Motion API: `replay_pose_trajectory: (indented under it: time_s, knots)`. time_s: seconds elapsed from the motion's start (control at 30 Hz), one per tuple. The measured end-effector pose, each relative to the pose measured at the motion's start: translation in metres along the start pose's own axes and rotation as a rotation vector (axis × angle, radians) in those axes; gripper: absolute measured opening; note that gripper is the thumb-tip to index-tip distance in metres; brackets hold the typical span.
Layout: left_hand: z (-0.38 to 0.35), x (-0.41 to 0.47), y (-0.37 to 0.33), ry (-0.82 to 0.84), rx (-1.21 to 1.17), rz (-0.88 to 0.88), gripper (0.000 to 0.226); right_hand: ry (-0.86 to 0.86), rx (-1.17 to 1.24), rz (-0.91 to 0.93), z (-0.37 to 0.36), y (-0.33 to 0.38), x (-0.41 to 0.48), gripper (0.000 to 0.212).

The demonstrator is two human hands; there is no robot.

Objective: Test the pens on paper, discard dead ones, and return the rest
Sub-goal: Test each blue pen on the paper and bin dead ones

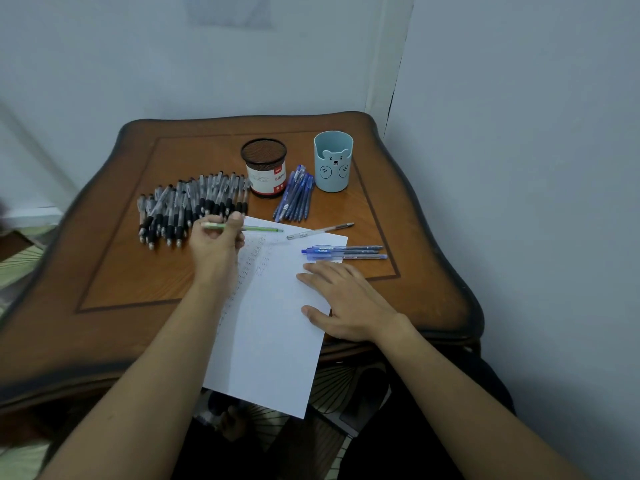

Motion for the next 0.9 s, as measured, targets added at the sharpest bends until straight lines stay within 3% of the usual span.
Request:
replay_pose_trajectory:
  time_s: [0.13, 0.43, 0.6, 0.77, 0.9]
  knots:
    - [0.001, -0.002, -0.004, 0.068, 0.147, -0.019, 0.036, 0.011, 0.008, -0.007, 0.000, -0.001, 0.001, 0.063]
    - [-0.003, -0.010, -0.001, 0.273, 0.456, -0.043, 0.008, 0.011, 0.025, -0.015, 0.001, 0.000, 0.001, 0.062]
    - [-0.002, -0.013, -0.001, 0.233, 0.616, -0.077, 0.011, 0.014, 0.025, -0.016, 0.000, -0.001, 0.000, 0.062]
    - [0.010, -0.010, -0.003, 0.110, 0.692, -0.115, 0.029, 0.017, 0.031, -0.019, 0.000, 0.000, -0.001, 0.062]
    - [0.008, -0.010, -0.005, 0.126, 0.787, -0.123, 0.035, 0.010, 0.041, -0.028, 0.001, 0.001, -0.002, 0.062]
Point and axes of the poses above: each hand's wrist, its own x-axis towards the middle knuckle, its own z-axis out of the back of the hand, y = z × x, the point moved 7 cm from there along x, towards the middle knuckle, and after that the axes turned 11 degrees about y, right-handed, at the moved point
